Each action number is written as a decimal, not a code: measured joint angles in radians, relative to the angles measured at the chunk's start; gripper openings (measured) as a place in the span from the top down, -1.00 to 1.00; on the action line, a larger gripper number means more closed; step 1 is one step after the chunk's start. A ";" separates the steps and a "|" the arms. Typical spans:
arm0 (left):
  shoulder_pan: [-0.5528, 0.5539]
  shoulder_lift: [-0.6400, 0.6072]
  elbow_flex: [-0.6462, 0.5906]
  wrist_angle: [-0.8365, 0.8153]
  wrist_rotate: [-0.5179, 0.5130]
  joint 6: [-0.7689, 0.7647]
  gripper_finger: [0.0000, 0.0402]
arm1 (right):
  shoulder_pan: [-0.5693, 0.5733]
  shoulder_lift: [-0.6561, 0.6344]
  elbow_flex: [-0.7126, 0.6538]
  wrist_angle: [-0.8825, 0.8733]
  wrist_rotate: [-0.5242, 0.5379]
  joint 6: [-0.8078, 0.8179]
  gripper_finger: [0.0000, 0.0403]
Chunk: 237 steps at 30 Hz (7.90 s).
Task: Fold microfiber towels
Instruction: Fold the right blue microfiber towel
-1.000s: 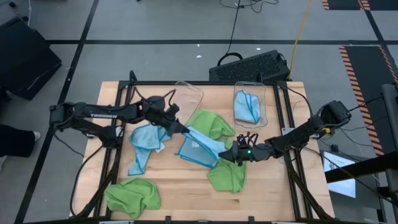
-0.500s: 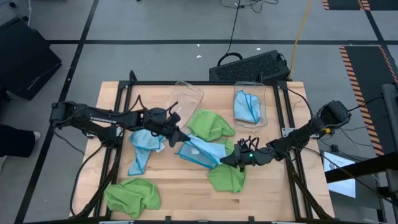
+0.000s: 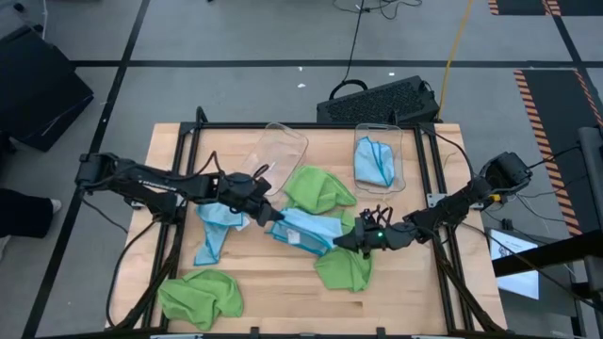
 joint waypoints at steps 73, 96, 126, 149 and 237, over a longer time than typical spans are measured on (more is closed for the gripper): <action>0.234 0.183 -0.051 0.499 -0.034 0.147 0.98 | -0.090 0.000 0.001 -0.020 0.105 -0.151 0.98; 0.191 0.183 -0.050 0.757 -0.061 0.157 0.98 | -0.122 -0.274 -0.033 -0.174 0.054 -0.291 0.98; 0.223 0.183 -0.050 0.697 -0.055 0.241 0.98 | -0.124 -0.307 -0.044 -0.278 0.138 -0.265 0.98; 0.243 0.183 -0.050 0.764 -0.033 0.309 0.96 | -0.093 -0.190 -0.042 -0.239 0.194 -0.173 0.98; -0.711 -0.224 0.311 -0.091 -0.410 0.147 0.99 | 0.295 0.274 0.947 -0.309 0.317 -0.416 0.98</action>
